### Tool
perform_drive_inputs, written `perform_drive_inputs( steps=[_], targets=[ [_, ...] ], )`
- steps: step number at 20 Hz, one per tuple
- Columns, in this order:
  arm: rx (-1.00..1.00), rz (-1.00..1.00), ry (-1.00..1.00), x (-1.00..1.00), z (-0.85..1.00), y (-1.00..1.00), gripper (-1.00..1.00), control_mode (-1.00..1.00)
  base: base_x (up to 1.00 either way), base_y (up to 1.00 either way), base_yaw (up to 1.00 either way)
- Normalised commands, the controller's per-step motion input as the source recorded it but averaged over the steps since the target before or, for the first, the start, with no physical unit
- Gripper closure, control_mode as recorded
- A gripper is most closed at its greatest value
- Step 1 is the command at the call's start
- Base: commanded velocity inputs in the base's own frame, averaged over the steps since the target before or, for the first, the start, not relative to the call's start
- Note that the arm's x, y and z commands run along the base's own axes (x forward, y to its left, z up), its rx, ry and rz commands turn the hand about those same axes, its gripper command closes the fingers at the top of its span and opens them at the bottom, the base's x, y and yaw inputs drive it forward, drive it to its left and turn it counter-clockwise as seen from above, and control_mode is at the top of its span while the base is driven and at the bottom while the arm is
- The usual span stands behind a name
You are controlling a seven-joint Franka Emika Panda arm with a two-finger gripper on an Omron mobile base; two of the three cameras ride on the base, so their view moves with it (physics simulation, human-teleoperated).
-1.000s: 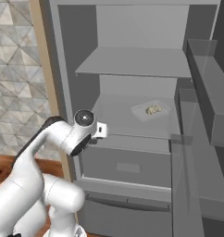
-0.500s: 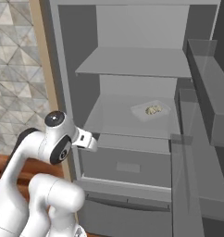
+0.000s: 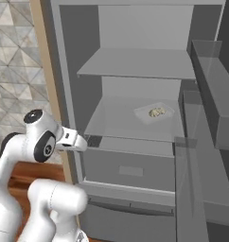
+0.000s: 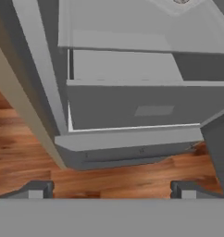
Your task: Place two dumplings into each of the tupperware containers and then place the containers in the fridge.
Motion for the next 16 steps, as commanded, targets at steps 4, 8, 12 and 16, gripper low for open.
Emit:
perform_drive_inputs(
  steps=[4,8,12,16],
  targets=[
    [-0.04,0.0,0.0,-0.07,-0.01,0.09,-1.0,1.0,-0.66,0.02,-0.03],
    [0.0,0.0,0.0,0.0,0.0,0.0,-1.0,1.0,-1.0,-0.1,-0.2],
    [0.0,0.0,0.0,0.0,0.0,0.0,-1.0,1.0,-0.77,-0.13,-0.28],
    [0.0,0.0,0.0,0.0,0.0,0.0,-1.0,1.0,-0.46,0.0,-0.49]
  ],
)
